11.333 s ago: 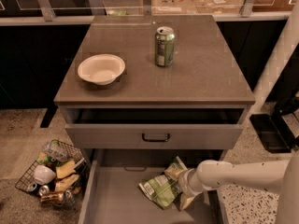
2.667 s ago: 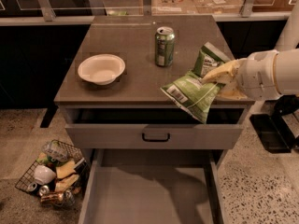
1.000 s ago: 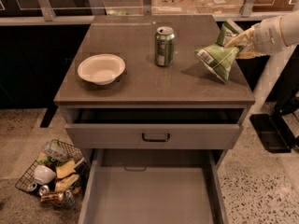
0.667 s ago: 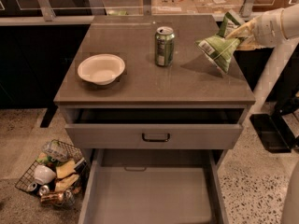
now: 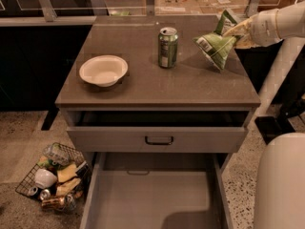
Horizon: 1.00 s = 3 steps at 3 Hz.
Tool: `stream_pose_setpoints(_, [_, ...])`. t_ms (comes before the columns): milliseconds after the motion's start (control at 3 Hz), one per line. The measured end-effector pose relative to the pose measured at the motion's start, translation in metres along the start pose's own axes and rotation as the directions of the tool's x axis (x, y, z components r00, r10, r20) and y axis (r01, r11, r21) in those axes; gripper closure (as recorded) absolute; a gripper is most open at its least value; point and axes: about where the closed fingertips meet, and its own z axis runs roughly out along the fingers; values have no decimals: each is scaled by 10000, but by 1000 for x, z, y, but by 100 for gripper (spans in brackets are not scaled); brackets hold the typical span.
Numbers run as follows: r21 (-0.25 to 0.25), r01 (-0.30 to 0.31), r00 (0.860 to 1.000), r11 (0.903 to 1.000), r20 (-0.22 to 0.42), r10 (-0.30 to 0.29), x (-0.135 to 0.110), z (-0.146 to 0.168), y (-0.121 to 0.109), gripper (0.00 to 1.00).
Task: Pick green can from middle drawer and place on counter
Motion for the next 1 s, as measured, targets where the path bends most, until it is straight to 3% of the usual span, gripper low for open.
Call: stream_pose_setpoints(1000, [39,-9,10000,10000,80,8,0,11,-1,35])
